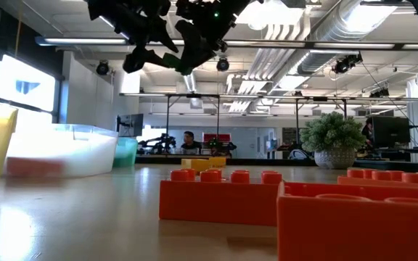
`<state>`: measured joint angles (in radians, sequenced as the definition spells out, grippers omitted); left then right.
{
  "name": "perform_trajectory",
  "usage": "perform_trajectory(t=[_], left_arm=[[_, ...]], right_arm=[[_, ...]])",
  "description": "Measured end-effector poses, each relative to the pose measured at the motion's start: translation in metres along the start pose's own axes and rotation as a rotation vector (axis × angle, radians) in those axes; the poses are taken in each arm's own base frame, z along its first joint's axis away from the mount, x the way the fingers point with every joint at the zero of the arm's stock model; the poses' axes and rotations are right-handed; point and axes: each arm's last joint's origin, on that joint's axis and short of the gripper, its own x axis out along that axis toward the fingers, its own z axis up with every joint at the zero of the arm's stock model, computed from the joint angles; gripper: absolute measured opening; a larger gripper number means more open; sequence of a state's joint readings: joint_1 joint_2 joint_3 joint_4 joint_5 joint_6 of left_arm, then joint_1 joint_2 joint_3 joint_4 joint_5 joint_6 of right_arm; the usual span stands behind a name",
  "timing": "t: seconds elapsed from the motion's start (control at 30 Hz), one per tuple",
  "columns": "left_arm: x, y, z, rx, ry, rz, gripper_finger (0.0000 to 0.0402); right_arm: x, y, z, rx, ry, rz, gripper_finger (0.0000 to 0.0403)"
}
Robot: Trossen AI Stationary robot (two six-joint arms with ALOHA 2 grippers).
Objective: Sort & place blocks by color
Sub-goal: Put the green game piece into the green bin
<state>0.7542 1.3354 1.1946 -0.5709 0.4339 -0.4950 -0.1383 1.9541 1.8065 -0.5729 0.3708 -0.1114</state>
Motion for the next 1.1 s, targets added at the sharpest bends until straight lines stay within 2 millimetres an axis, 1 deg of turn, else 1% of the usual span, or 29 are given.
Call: perform_trajectory(t=[0.43, 0.53, 0.73, 0.83, 0.9, 1.0, 1.1], left_arm=[[0.006, -0.008, -0.006, 0.017, 0.029, -0.004, 0.0161], [0.006, -0.009, -0.007, 0.019, 0.029, 0.001, 0.0139], [0.006, -0.008, -0.007, 0.036, 0.008, 0.039, 0.0073], [0.006, -0.008, -0.006, 0.055, -0.001, 0.055, 0.0069], [0.007, -0.008, -0.007, 0.074, -0.004, 0.058, 0.0069], [0.007, -0.009, -0.007, 0.111, -0.003, 0.063, 0.0068], [0.008, -0.011, -0.009, 0.158, 0.001, 0.078, 0.0068]], right_arm=[[0.000, 0.000, 0.002, -0.012, -0.021, -0.007, 0.0108], [0.000, 0.000, 0.002, -0.013, -0.021, -0.009, 0.0107], [0.000, -0.001, 0.002, -0.020, -0.018, -0.018, 0.0107], [0.001, -0.001, 0.002, -0.021, -0.017, -0.014, 0.0110], [0.001, -0.001, 0.002, -0.020, -0.017, -0.014, 0.0127], [0.001, -0.001, 0.002, -0.006, -0.022, 0.002, 0.0168], [0.001, -0.001, 0.002, 0.045, -0.025, -0.010, 0.0210]])
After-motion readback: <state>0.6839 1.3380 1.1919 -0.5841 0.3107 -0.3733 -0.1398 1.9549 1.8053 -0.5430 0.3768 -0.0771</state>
